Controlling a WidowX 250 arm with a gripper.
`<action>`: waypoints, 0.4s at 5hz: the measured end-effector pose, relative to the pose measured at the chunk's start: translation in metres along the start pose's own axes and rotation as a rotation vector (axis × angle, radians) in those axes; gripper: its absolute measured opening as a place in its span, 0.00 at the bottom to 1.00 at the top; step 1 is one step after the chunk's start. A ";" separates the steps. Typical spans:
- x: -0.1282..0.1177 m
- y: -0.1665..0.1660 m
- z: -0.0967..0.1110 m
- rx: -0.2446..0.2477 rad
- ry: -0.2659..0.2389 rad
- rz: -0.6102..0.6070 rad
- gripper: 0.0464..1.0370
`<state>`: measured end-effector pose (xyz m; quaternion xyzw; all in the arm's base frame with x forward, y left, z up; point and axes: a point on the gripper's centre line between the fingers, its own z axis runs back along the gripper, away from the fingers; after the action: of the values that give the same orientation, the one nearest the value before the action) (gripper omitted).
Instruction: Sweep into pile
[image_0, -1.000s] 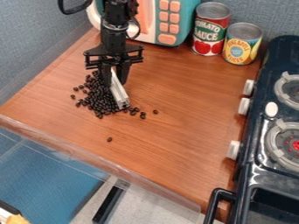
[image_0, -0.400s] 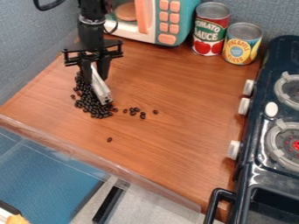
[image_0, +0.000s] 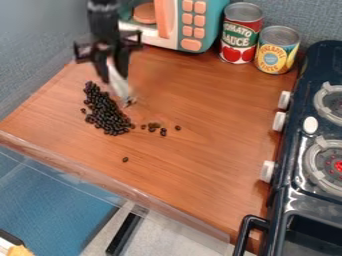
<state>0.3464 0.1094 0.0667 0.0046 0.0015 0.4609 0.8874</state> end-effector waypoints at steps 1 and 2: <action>-0.017 -0.029 0.032 -0.086 -0.007 -0.043 0.29; -0.047 -0.054 0.045 -0.113 -0.054 -0.206 0.29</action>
<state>0.3641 0.0395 0.1107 -0.0333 -0.0478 0.3664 0.9286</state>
